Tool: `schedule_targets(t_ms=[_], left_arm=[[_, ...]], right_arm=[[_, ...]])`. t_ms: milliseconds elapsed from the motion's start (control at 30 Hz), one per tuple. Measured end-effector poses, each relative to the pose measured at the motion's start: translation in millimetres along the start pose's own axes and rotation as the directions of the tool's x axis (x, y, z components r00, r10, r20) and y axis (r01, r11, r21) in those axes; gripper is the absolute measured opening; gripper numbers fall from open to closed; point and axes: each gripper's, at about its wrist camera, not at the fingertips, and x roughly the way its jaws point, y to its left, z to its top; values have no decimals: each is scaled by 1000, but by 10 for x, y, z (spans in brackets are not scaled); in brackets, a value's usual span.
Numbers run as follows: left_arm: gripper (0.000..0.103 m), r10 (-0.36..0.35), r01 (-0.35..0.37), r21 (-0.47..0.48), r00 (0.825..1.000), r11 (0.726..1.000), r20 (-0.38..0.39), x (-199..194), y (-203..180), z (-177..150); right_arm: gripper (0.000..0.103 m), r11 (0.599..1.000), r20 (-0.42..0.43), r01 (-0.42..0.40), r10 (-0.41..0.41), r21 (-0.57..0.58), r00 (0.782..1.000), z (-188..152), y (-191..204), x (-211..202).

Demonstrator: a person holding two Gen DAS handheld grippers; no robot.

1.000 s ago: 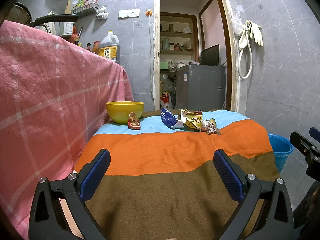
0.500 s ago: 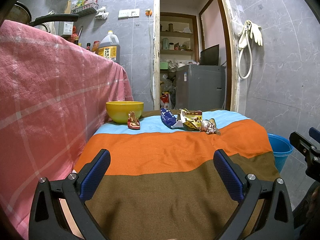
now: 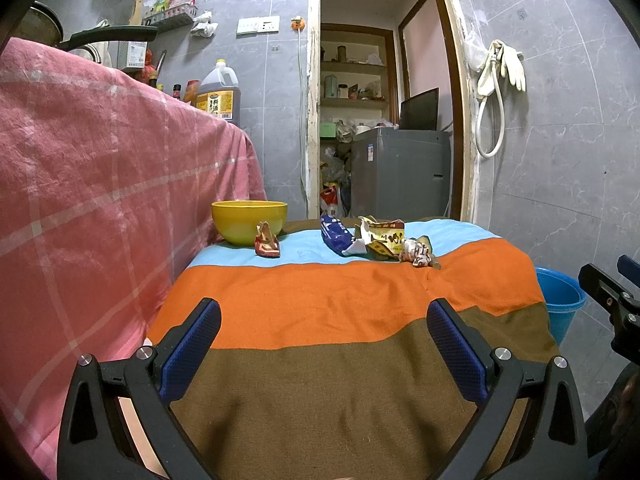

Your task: Collect trash

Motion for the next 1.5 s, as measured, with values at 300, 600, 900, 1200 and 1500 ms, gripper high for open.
schedule_targets(t_ms=[300, 600, 900, 1200, 1500], left_arm=[[101, -1, 1, -1, 1000, 1000, -1, 1, 0, 0], [101, 0, 0, -1, 1000, 1000, -1, 0, 0, 0], [101, -1, 1, -1, 1000, 1000, -2, 1, 0, 0], [101, 0, 0, -2, 1000, 1000, -4, -5, -4, 0], [101, -1, 1, -17, 1000, 1000, -14, 83, 5, 131]], right_arm=[[103, 1000, -1, 0, 0, 1, 1000, 0, 4, 2], [103, 1000, 0, 0, 0, 3, 1000, 0, 5, 3], [103, 1000, -1, 0, 0, 1, 1000, 3, -4, 4], [103, 1000, -2, 1, -1, 4, 1000, 4, -24, 14], [103, 999, -8, -20, 20, 48, 1000, 78, 24, 32]])
